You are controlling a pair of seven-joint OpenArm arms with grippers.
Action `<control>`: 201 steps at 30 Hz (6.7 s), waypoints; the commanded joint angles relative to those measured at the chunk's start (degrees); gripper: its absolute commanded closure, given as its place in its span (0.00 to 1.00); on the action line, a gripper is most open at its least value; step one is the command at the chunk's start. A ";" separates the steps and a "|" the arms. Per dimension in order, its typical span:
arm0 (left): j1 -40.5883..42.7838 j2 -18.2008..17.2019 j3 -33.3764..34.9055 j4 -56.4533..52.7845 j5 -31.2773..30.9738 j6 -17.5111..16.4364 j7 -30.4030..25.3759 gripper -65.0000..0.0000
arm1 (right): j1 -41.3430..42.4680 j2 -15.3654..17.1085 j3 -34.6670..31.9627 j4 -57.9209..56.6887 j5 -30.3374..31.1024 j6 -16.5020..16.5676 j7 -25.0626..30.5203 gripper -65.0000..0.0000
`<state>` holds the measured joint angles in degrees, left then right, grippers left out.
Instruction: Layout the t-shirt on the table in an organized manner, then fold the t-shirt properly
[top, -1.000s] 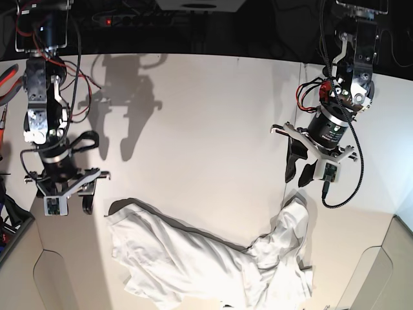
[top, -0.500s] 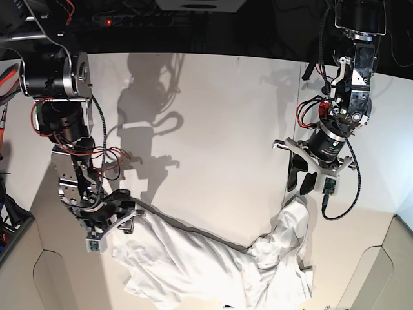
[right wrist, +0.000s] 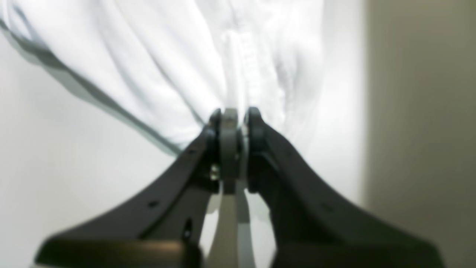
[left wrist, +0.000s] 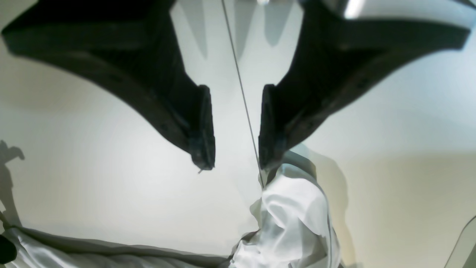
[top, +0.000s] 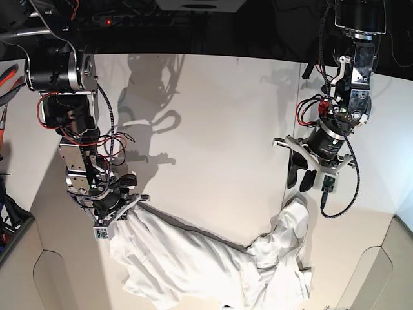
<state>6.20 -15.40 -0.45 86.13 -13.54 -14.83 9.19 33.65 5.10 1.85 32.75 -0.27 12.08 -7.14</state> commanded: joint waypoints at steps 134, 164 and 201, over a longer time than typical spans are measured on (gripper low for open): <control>-52.39 4.31 14.99 -60.96 -10.10 -3.26 5.18 0.59 | -10.36 2.34 -10.86 22.21 4.33 6.14 -9.38 0.62; -52.70 8.79 14.99 -64.32 -11.96 -6.23 2.47 1.00 | -10.36 2.34 -10.86 22.21 4.37 6.12 -9.16 0.62; -40.54 -7.56 15.06 -33.92 -68.67 -25.17 66.40 0.93 | -10.25 2.51 -10.86 22.21 3.89 6.14 -9.16 0.62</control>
<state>-32.32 -22.17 14.96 51.31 -80.66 -39.51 75.85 21.76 7.49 -9.13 54.08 3.20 18.20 -17.61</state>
